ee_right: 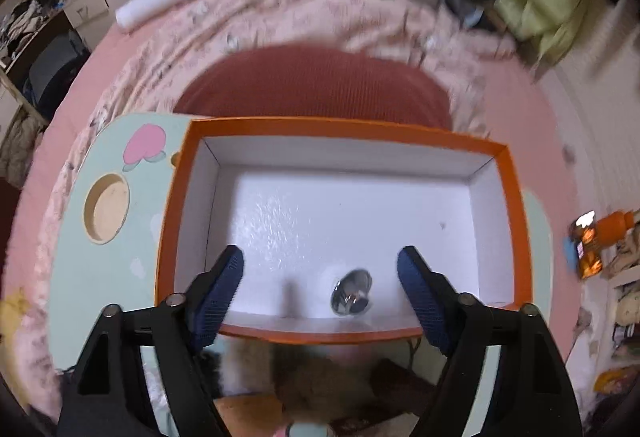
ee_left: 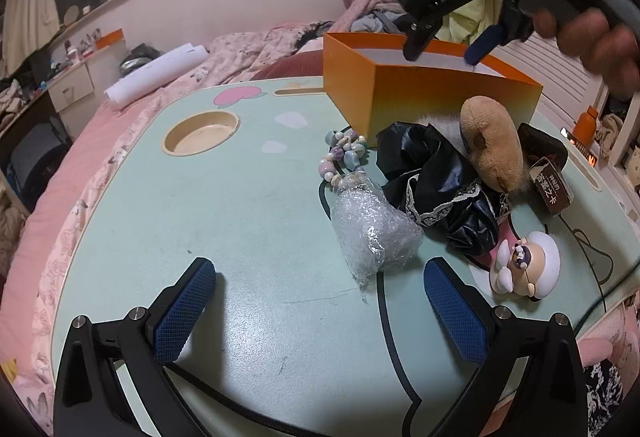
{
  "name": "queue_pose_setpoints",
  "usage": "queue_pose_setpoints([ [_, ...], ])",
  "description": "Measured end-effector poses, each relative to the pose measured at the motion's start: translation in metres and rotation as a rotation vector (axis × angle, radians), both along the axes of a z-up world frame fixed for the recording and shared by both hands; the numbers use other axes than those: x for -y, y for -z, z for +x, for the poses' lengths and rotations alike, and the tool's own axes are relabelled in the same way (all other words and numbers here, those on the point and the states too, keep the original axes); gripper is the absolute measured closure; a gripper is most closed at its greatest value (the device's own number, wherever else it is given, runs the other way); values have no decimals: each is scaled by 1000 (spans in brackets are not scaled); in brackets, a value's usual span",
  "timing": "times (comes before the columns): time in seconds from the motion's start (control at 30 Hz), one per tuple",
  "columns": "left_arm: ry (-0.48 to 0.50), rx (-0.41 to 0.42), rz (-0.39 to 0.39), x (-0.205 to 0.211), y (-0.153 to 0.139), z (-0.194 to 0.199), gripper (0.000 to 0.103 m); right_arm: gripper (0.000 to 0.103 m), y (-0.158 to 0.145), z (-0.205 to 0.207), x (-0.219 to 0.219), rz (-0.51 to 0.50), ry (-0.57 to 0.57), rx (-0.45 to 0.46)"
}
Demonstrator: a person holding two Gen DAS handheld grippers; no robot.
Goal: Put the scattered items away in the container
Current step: 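Reach into the box and grasp the clear glass cup with the right gripper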
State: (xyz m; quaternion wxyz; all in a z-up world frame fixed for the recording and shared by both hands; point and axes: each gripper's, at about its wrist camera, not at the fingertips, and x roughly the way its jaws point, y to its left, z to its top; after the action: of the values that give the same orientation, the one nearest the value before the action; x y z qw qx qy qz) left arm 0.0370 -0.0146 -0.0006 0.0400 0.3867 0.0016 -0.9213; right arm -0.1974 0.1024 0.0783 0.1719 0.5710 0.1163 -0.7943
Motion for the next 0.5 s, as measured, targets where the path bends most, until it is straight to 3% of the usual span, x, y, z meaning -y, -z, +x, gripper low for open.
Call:
queue_pose_setpoints([
  [0.1,3,-1,1,-1,0,-1,0,49,10,-19,0,1,-13,147],
  [0.3,10,-5,3,-1,0,-4,0,49,38,-24,8,93,-44,283],
  [0.5,11,-7,4,0,1,-5,0,49,42,-21,16,179,-60,280],
])
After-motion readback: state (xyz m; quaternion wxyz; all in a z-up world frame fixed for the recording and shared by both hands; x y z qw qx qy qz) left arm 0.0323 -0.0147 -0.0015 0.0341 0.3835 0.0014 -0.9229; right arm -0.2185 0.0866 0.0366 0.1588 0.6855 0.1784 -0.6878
